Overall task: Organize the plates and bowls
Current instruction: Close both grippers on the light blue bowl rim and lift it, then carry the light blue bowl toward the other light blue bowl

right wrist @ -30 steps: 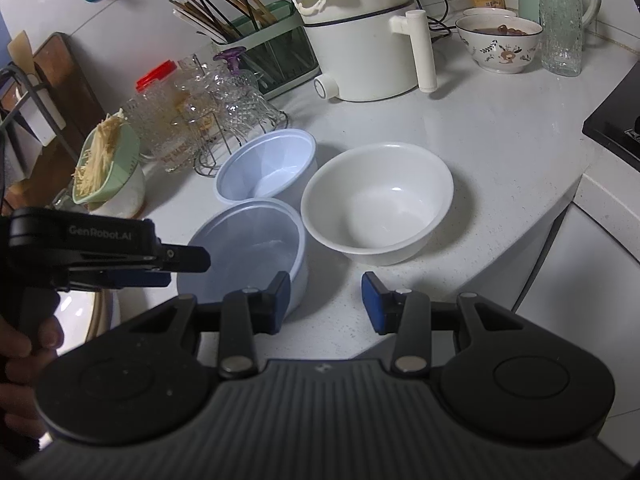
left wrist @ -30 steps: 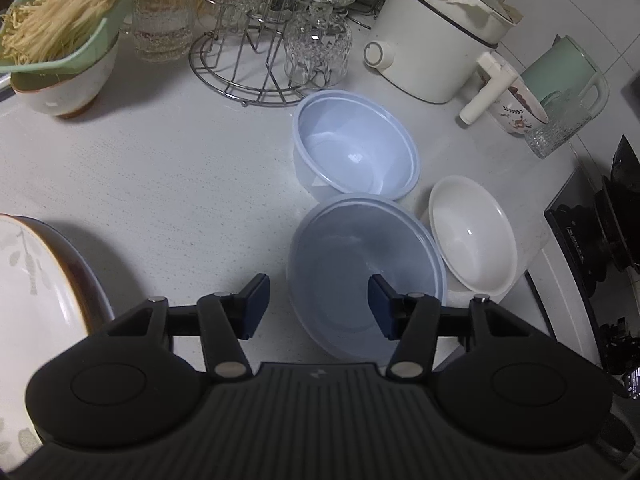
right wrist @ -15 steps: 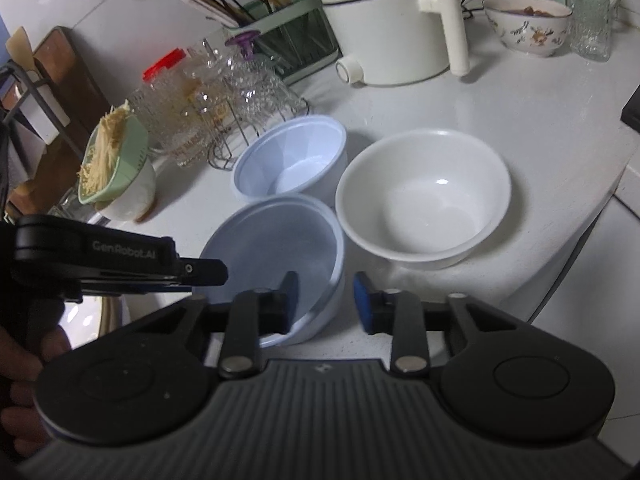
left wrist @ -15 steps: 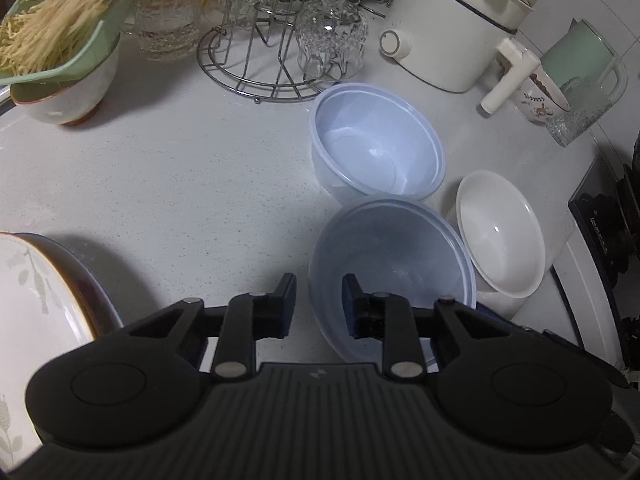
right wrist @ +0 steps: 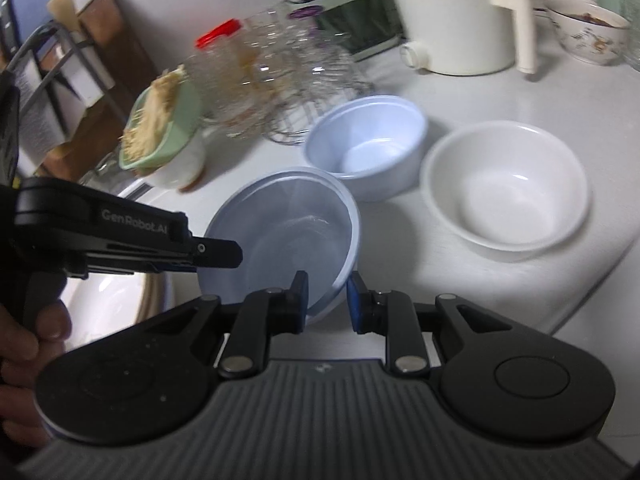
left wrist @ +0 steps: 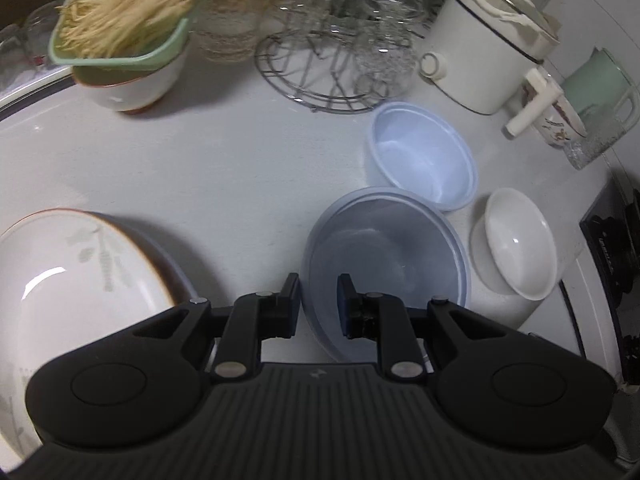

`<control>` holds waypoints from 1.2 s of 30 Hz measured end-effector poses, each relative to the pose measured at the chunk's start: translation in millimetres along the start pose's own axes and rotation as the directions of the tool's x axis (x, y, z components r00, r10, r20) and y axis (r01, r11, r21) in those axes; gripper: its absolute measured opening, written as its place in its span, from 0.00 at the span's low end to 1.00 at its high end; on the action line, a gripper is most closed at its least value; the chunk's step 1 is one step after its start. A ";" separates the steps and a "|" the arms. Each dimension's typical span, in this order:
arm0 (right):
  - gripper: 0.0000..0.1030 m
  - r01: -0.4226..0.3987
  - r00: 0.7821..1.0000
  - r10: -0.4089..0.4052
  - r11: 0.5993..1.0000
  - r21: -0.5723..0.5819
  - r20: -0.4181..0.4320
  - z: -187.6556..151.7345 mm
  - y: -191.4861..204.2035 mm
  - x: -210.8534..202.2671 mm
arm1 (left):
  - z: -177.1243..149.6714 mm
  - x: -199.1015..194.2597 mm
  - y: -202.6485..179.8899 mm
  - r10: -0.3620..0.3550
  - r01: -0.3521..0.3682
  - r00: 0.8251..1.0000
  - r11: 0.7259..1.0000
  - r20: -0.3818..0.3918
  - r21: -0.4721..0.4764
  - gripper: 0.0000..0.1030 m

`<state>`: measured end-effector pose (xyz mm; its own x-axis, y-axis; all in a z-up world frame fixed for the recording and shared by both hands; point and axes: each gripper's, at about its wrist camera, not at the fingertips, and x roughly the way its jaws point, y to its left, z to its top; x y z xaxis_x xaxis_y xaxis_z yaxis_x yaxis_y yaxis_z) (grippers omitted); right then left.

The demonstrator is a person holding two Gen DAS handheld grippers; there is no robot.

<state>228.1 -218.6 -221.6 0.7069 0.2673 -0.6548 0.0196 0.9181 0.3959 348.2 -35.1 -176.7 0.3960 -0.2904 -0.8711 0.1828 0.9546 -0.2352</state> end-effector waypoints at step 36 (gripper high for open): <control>0.41 0.008 0.987 0.020 0.985 -0.172 0.158 25.1 12.3 -81.3 | -23.0 -104.8 -34.3 0.052 -0.065 0.988 0.994 0.147 0.084 0.44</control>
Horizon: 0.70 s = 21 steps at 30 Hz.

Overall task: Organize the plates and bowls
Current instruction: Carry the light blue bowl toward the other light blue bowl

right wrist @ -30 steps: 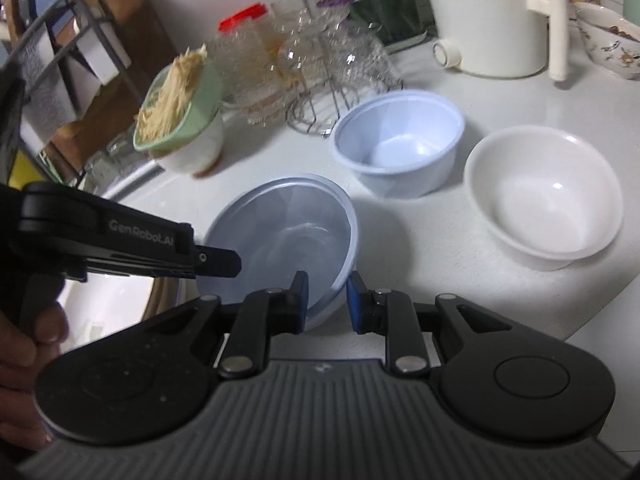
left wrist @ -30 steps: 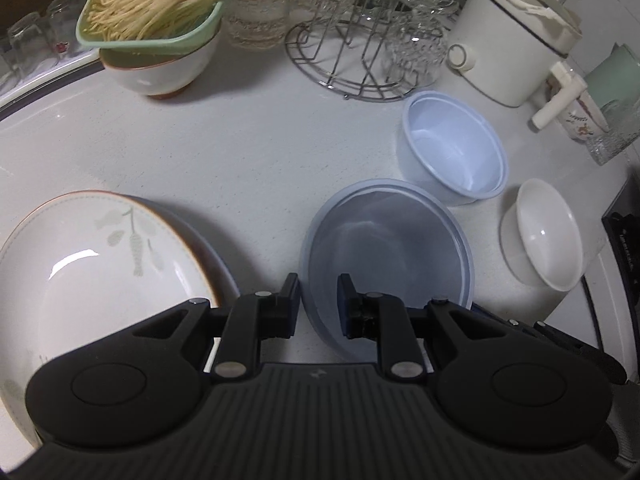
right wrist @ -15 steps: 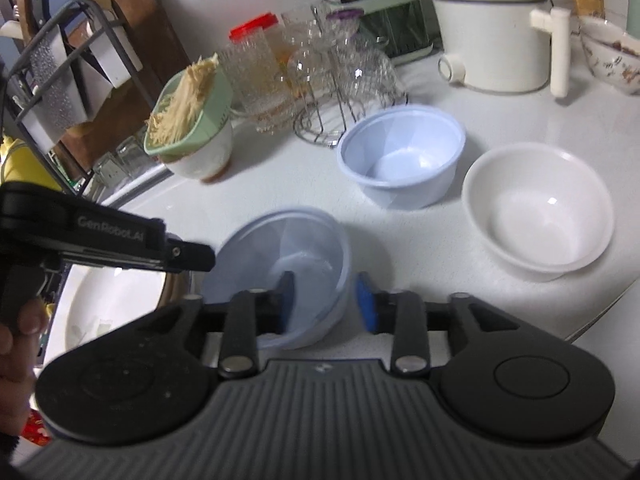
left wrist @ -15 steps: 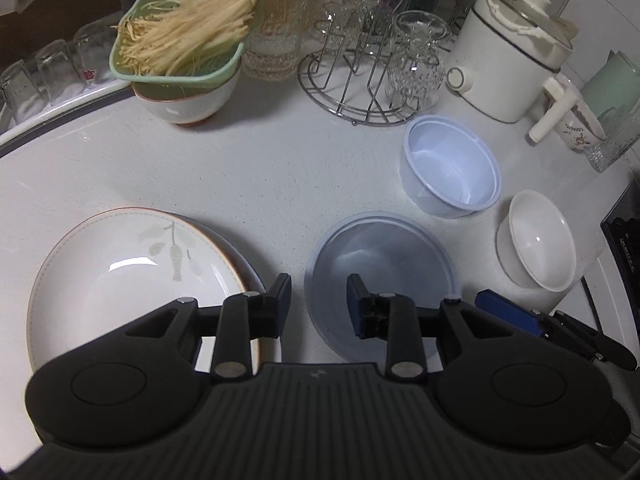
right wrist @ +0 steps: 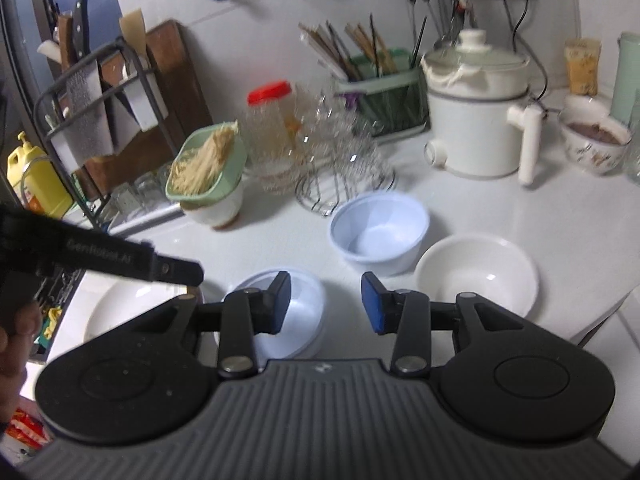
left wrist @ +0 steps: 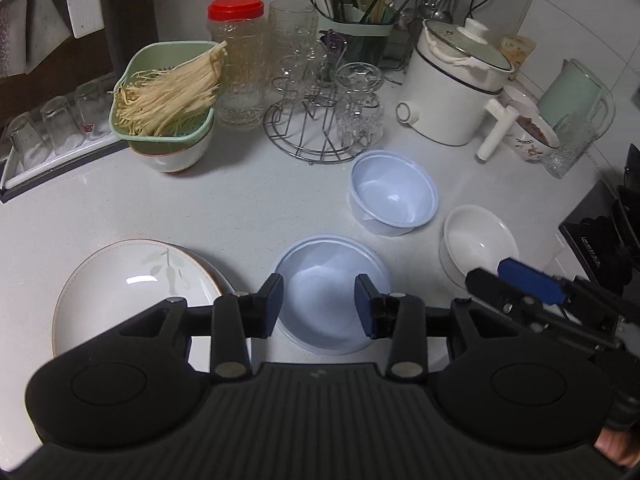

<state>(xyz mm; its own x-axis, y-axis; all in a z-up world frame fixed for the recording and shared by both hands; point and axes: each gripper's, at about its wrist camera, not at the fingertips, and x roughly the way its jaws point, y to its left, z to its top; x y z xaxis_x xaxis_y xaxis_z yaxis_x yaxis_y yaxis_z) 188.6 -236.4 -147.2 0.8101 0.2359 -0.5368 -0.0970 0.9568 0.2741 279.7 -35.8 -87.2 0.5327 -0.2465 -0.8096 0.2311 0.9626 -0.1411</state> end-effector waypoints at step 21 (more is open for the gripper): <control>0.41 0.072 0.996 -0.075 0.996 0.060 0.051 3.5 -17.4 -36.6 | -10.4 -8.4 -7.2 -0.054 0.054 0.998 0.999 0.021 0.009 0.56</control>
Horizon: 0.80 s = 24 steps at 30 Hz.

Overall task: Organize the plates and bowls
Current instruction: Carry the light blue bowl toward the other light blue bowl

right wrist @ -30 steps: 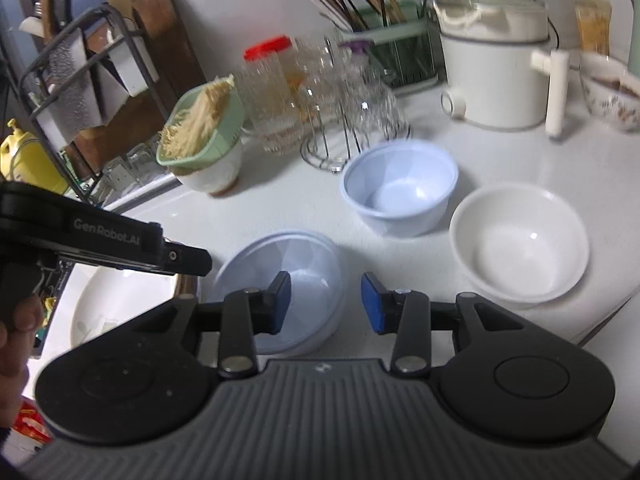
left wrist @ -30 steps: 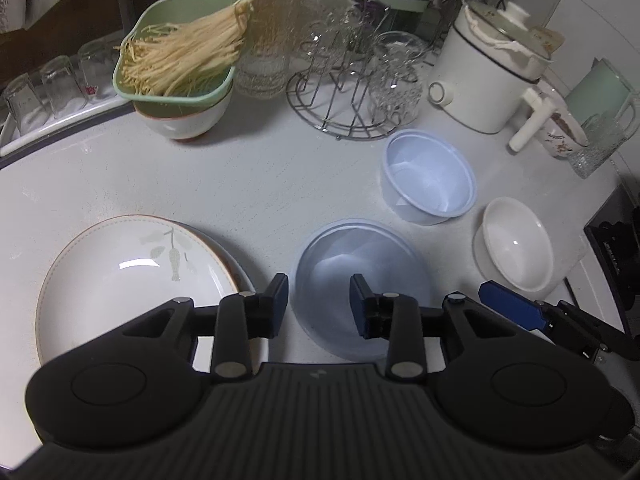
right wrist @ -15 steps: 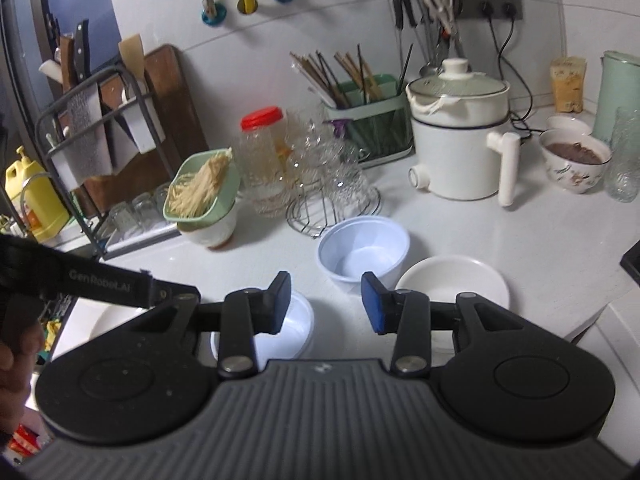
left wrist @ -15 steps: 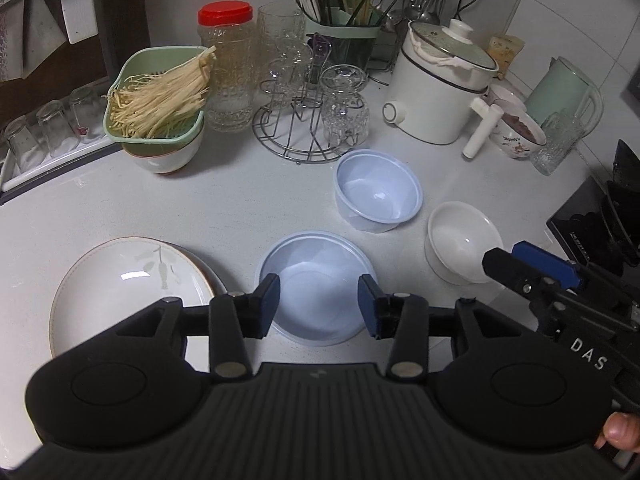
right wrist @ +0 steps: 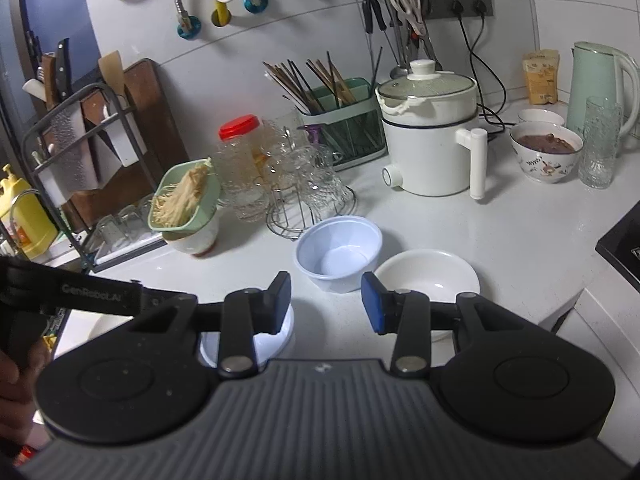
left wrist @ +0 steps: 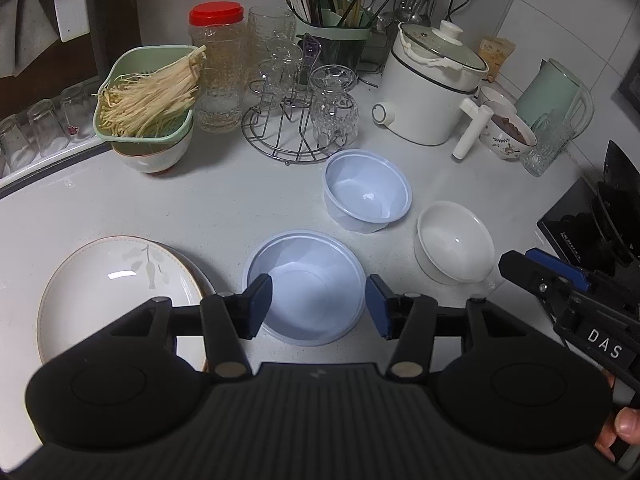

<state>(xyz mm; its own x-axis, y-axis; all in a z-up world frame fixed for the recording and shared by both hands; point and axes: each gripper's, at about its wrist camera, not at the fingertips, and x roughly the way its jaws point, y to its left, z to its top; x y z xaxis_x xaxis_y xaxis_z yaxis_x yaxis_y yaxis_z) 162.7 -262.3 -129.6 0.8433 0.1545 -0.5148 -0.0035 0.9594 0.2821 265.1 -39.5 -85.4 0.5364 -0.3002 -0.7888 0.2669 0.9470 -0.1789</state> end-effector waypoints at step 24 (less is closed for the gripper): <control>0.41 0.017 0.999 -0.017 1.000 0.004 -0.043 13.3 -15.6 64.4 | 39.1 53.2 19.0 -0.052 0.055 0.998 0.996 0.045 -0.076 0.61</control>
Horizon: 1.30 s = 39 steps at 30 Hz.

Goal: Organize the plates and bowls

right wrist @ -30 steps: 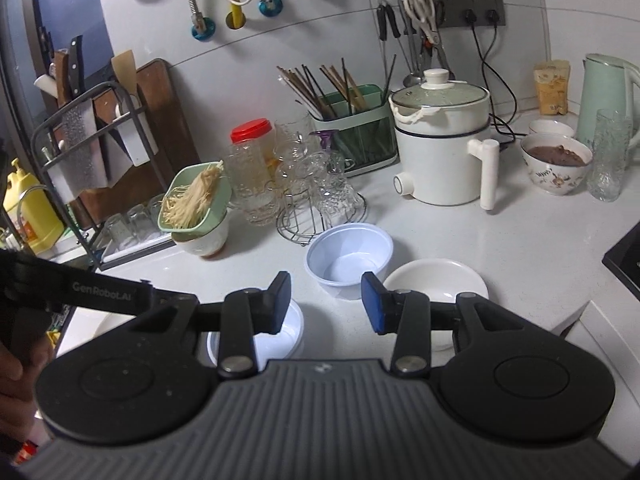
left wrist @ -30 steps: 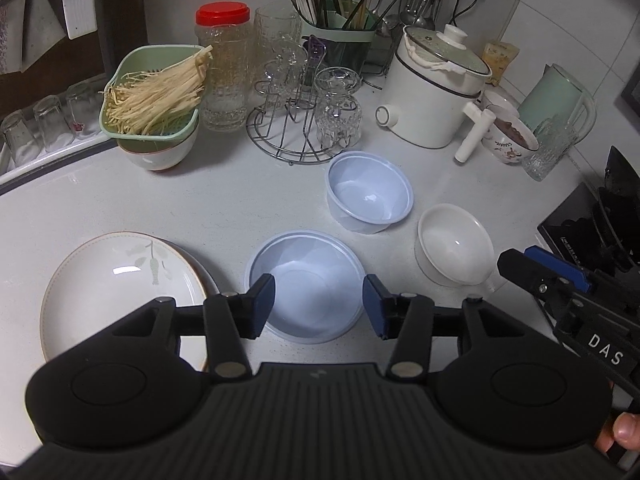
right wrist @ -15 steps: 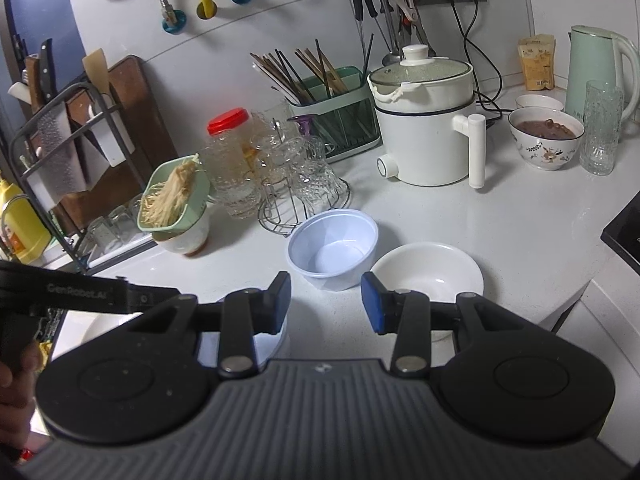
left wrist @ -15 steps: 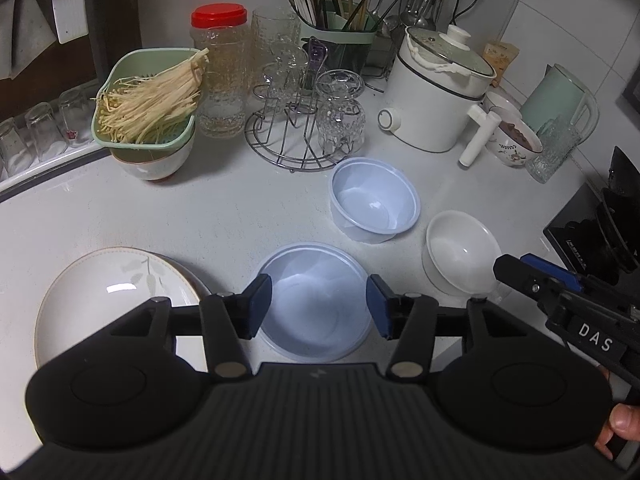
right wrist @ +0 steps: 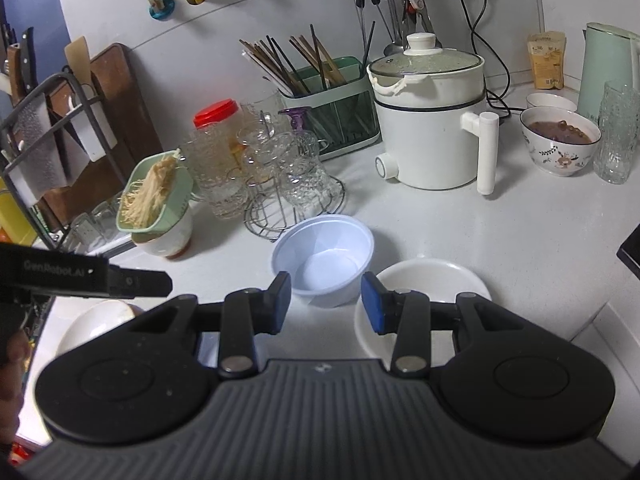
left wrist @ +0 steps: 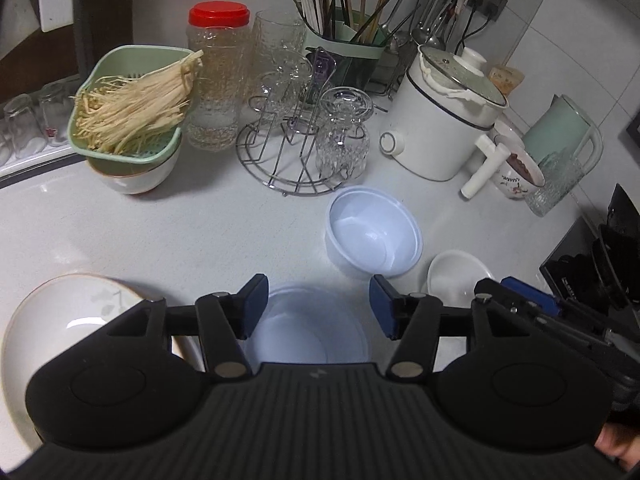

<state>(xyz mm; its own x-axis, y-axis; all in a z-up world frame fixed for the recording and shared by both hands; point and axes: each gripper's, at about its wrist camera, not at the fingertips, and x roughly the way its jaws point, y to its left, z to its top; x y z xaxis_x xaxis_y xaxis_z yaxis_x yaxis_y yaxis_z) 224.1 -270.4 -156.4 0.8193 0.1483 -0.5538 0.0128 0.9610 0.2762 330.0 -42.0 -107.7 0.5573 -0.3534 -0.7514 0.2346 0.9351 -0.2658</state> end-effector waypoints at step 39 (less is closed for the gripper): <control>0.23 0.067 0.977 -0.038 0.989 0.135 -0.208 26.1 -40.4 161.5 | 45.3 151.8 -18.1 -0.027 0.033 0.996 0.997 -0.089 0.065 0.24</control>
<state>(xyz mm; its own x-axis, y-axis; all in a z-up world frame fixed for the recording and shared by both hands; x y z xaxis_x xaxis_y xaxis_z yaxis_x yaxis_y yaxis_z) 370.9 -291.4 -236.5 0.6808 0.1568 -0.7155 0.1452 0.9286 0.3416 446.4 -113.8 -189.6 0.4777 -0.3751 -0.7944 0.3044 0.9189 -0.2507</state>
